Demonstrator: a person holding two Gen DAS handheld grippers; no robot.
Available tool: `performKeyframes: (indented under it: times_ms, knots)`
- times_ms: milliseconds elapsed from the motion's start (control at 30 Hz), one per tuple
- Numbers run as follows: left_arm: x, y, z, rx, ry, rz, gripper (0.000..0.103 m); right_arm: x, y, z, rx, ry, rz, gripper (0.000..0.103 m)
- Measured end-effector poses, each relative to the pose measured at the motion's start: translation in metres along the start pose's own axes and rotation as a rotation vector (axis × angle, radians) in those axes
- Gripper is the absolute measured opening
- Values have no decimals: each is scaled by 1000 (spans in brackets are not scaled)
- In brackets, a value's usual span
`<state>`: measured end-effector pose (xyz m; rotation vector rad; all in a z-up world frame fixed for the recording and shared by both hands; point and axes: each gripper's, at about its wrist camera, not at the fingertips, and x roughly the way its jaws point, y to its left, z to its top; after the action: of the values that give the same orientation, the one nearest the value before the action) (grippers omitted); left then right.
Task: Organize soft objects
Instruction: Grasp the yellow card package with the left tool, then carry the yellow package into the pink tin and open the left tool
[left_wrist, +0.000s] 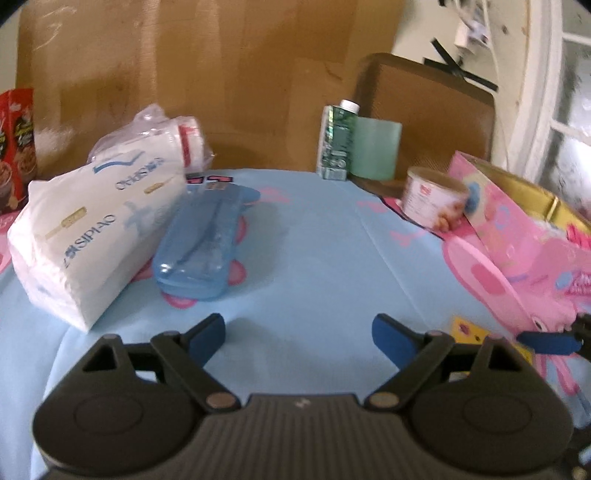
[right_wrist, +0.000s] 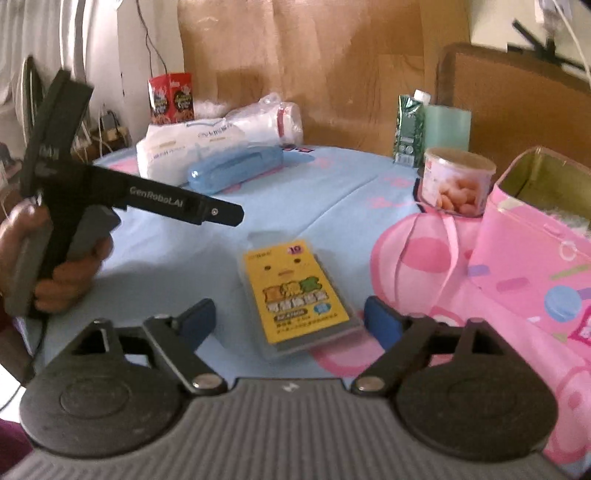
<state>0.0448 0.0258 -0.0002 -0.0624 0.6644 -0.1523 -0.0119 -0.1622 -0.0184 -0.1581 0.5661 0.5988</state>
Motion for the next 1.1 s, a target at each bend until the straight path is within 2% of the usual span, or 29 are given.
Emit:
performKeyframes:
  times_ms: [33,100,333,567,600,800,933,1033,1100]
  knots:
    - [-2,-4,-2,11,0,-4,90,-2,0,-1,-19,-10,-22,64]
    - [-8,-13,-5,31,2,-26,90,-5,-3,-3,1,-22,-16,63]
    - [-19,-61,-17,65,47,-178,90,-25,-9,-21,33,-46,-59,63]
    - [-24,-145,-36,258,70,-324,92,-58,-8,-50,32,-84,-128,64]
    - [-24,-152,-38,273,65,-324,92,-63,-8,-54,30,-89,-150,64]
    - [-25,-188,-43,343,100,-465,75,-100,-27,-88,108,-139,-292,64]
    - [-21,-212,-41,372,115,-508,68,-119,-38,-105,188,-179,-345,63]
    - [-15,-224,-27,335,134,-539,65,-126,-39,-108,190,-225,-404,63]
    - [-19,-226,-14,316,119,-561,62,-133,-41,-106,188,-275,-433,63]
